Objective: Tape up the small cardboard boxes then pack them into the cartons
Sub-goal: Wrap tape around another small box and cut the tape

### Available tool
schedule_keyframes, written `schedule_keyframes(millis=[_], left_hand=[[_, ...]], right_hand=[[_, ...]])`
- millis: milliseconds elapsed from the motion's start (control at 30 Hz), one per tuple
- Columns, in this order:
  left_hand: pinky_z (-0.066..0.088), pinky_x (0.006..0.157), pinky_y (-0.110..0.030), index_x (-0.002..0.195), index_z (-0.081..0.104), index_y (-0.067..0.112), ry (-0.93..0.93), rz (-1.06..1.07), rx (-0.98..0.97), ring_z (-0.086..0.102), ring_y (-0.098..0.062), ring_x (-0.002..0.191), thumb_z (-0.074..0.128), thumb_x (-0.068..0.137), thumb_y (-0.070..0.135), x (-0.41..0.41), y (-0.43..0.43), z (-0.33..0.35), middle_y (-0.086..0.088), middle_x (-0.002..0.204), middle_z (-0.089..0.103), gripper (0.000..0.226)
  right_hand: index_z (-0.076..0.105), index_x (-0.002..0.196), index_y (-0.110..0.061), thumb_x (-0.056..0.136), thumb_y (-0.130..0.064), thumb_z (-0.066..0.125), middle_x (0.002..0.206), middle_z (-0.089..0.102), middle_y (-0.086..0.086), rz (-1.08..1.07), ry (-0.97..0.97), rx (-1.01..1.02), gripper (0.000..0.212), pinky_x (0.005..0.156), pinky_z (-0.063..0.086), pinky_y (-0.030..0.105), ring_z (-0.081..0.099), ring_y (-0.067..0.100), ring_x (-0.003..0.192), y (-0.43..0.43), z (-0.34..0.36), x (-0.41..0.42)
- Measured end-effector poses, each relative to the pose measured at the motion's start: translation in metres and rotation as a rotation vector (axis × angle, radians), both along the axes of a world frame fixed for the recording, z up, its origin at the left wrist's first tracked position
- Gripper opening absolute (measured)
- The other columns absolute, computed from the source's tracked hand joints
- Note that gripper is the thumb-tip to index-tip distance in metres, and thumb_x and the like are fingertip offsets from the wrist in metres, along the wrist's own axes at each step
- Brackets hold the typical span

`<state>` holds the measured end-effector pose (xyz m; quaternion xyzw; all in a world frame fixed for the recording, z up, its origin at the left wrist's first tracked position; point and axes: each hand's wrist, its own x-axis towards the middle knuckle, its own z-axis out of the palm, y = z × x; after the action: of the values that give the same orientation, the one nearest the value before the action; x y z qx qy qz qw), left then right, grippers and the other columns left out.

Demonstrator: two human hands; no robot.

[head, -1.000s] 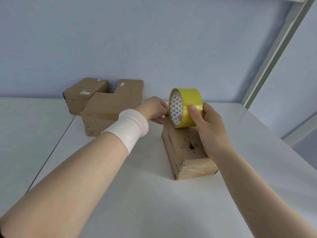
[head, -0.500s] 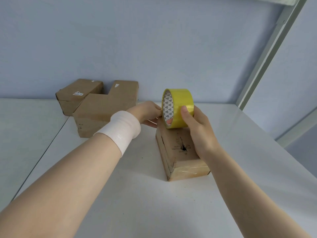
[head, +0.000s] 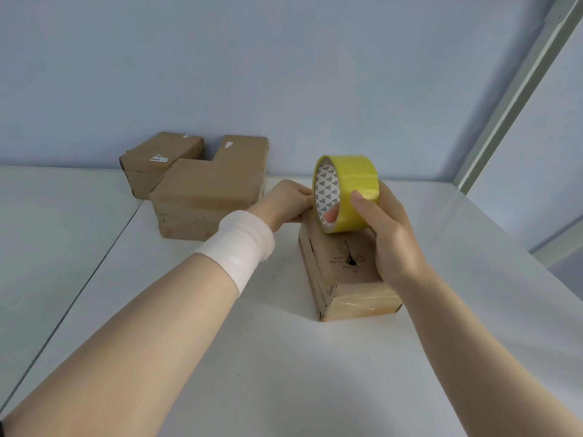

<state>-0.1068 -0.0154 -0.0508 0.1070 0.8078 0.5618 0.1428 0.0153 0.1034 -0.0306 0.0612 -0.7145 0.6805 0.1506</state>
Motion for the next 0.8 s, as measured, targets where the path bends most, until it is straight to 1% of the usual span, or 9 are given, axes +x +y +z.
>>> schedule_keyframes(millis=[67,133,233,300,467,533,633,700,800], left_hand=[[0.057,0.078,-0.027,0.062,0.062,0.014,-0.001,0.037,0.01,0.056,-0.02,0.073,0.055,0.086,0.008,0.0,0.001,-0.003,-0.011,0.073,0.06,0.026],[0.057,0.078,-0.03,0.058,0.059,0.014,-0.004,0.065,-0.007,0.054,-0.02,0.067,0.052,0.085,0.006,0.0,0.002,-0.002,-0.008,0.064,0.056,0.03],[0.055,0.058,-0.019,0.058,0.058,0.014,-0.015,0.104,-0.047,0.056,-0.019,0.066,0.054,0.087,0.007,0.002,0.006,0.003,-0.009,0.07,0.058,0.029],[0.053,0.05,-0.016,0.057,0.057,0.014,-0.022,0.127,-0.061,0.056,-0.018,0.064,0.056,0.086,0.008,0.003,0.007,0.005,-0.008,0.072,0.058,0.029],[0.055,0.085,-0.035,0.06,0.061,0.014,0.043,0.081,-0.04,0.058,-0.021,0.077,0.062,0.086,0.017,0.008,0.006,0.004,-0.011,0.082,0.062,0.026],[0.054,0.089,-0.034,0.073,0.07,0.011,0.054,0.045,-0.003,0.063,-0.021,0.081,0.067,0.085,0.026,0.012,0.004,0.005,-0.012,0.085,0.067,0.02],[0.052,0.092,-0.032,0.096,0.073,0.006,0.062,0.04,0.001,0.067,-0.024,0.095,0.069,0.083,0.033,0.017,0.002,0.006,-0.012,0.098,0.071,0.03],[0.051,0.093,-0.032,0.099,0.072,0.005,0.073,0.037,-0.012,0.066,-0.025,0.099,0.068,0.084,0.033,0.019,0.002,0.007,-0.013,0.103,0.071,0.032],[0.051,0.094,-0.034,0.099,0.072,0.004,0.083,0.036,-0.026,0.066,-0.026,0.1,0.067,0.085,0.033,0.023,0.002,0.008,-0.013,0.103,0.07,0.032]], right_hand=[[0.058,0.101,-0.003,0.082,-0.035,0.056,0.078,0.072,-0.005,0.014,-0.025,0.11,0.037,0.081,0.05,0.026,0.066,0.011,0.084,0.0,-0.001,0.0],[0.059,0.102,-0.008,0.089,-0.038,0.058,0.078,0.074,-0.009,-0.032,-0.042,0.22,0.033,0.081,0.049,0.023,0.067,0.006,0.086,0.0,0.0,0.0],[0.06,0.094,-0.014,0.092,-0.032,0.056,0.065,0.071,-0.011,-0.094,-0.009,0.172,0.019,0.067,0.05,0.014,0.067,0.001,0.069,-0.003,0.006,0.007],[0.061,0.086,-0.016,0.09,-0.028,0.058,0.06,0.068,-0.01,-0.118,0.009,0.079,0.013,0.059,0.05,0.016,0.065,0.003,0.059,-0.007,0.009,0.02],[0.064,0.073,-0.015,0.085,-0.037,0.062,0.054,0.066,-0.003,-0.173,0.002,0.013,0.025,0.045,0.045,0.015,0.061,0.006,0.049,-0.013,0.022,0.068],[0.067,0.072,-0.01,0.082,-0.045,0.063,0.056,0.068,-0.001,-0.207,-0.063,0.003,0.037,0.045,0.047,0.017,0.061,0.008,0.049,-0.01,0.026,0.085],[0.066,0.072,-0.009,0.066,-0.062,0.057,0.055,0.069,-0.001,-0.251,-0.153,0.067,0.054,0.046,0.046,0.015,0.062,0.006,0.048,-0.007,0.022,0.109],[0.065,0.071,-0.01,0.065,-0.06,0.055,0.05,0.067,-0.001,-0.269,-0.217,0.133,0.051,0.042,0.042,0.011,0.06,0.004,0.042,-0.006,0.009,0.123],[0.061,0.07,-0.013,0.081,-0.043,0.059,0.047,0.065,-0.002,-0.281,-0.298,0.169,0.032,0.037,0.035,0.008,0.056,0.0,0.038,-0.008,-0.014,0.133]])
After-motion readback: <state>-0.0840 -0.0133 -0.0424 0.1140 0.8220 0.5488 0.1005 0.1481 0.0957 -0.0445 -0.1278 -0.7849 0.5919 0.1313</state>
